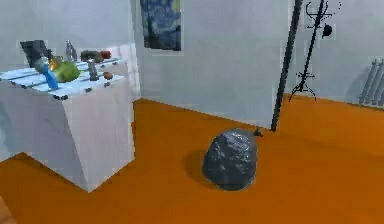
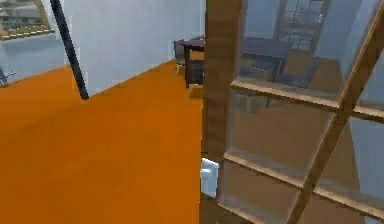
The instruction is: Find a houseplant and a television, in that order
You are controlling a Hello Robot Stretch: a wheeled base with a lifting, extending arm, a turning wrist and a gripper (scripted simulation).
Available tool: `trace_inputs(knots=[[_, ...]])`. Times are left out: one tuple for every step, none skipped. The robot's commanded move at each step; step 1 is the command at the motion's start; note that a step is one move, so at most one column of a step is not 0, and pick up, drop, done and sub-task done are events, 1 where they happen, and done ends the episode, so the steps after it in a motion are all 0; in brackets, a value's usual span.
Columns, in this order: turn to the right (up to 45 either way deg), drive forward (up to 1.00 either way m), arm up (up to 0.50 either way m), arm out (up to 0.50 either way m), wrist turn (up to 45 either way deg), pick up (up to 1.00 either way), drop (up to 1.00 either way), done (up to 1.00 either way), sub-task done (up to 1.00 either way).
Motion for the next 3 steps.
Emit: trace_inputs(knots=[[36.0, 0.0, 0.0, 0.0, 0.0, 0.0, 0.0, 0.0, 0.0], [0.0, 0.35, 0.0, 0.0, 0.0, 0.0, 0.0, 0.0, 0.0], [15.0, 0.0, 0.0, 0.0, 0.0, 0.0, 0.0, 0.0, 0.0]])
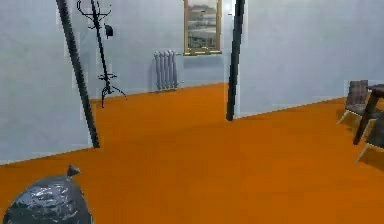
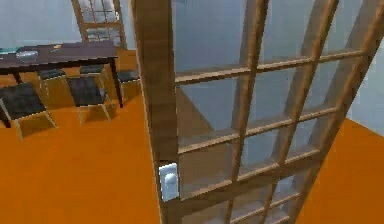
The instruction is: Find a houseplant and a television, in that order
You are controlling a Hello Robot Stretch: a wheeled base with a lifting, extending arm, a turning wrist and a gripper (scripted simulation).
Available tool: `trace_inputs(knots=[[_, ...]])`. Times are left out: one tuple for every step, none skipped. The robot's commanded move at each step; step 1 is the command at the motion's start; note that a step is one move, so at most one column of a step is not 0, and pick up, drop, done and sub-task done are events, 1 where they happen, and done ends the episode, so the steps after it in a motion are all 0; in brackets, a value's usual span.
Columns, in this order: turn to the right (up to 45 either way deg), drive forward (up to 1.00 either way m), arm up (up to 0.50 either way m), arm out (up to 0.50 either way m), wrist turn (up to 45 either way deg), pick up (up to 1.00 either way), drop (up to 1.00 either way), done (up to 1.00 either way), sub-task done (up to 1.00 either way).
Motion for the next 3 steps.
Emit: trace_inputs(knots=[[0.0, 1.0, 0.0, 0.0, 0.0, 0.0, 0.0, 0.0, 0.0], [0.0, 1.0, 0.0, 0.0, 0.0, 0.0, 0.0, 0.0, 0.0], [0.0, 0.85, 0.0, 0.0, 0.0, 0.0, 0.0, 0.0, 0.0]])
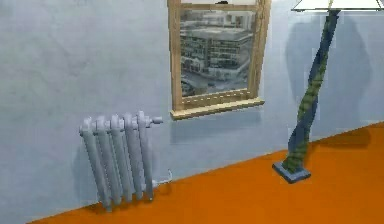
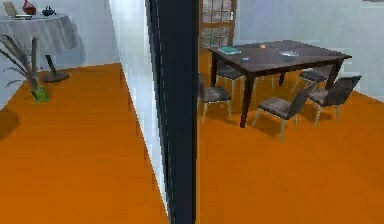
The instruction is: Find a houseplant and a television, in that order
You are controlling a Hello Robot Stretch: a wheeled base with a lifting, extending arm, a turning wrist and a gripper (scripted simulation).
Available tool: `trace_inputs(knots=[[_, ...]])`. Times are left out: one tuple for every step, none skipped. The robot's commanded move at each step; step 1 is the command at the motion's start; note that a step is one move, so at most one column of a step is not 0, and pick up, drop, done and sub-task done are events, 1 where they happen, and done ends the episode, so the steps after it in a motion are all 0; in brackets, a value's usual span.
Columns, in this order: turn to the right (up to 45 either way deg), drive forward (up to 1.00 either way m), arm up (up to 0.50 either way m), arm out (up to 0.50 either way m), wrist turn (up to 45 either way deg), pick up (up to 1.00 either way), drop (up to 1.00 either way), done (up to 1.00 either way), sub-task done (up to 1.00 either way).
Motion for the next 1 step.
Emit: trace_inputs(knots=[[21.0, 0.0, 0.0, 0.0, 0.0, 0.0, 0.0, 0.0, 0.0]])
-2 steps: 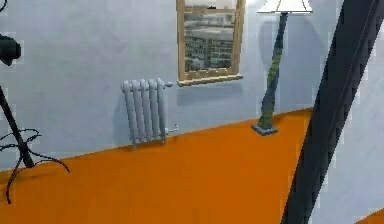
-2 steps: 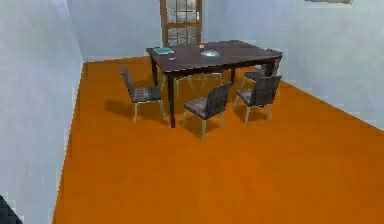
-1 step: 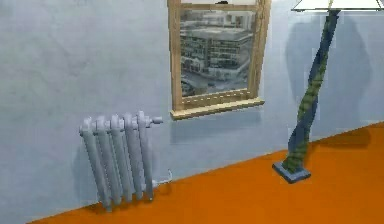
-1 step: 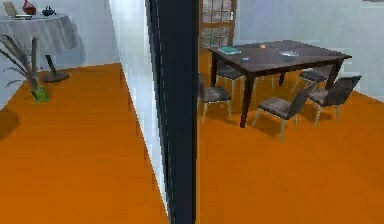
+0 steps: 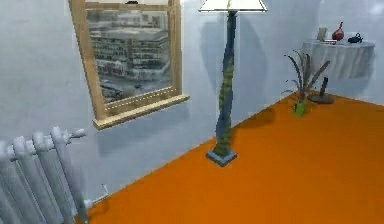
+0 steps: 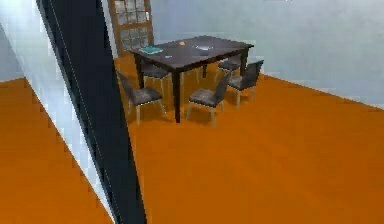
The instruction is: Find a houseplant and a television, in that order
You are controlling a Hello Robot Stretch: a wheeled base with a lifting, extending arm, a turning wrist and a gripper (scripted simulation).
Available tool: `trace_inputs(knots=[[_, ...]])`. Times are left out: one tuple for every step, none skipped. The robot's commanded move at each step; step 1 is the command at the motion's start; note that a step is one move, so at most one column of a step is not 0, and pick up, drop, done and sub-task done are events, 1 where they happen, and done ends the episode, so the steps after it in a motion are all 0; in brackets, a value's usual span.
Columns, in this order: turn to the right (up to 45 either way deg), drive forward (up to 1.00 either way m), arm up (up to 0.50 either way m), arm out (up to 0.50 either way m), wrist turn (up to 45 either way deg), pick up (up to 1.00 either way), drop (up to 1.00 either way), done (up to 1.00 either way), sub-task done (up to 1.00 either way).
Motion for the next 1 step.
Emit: trace_inputs(knots=[[0.0, 0.4, 0.0, 0.0, 0.0, 0.0, 0.0, 0.0, 0.0]])
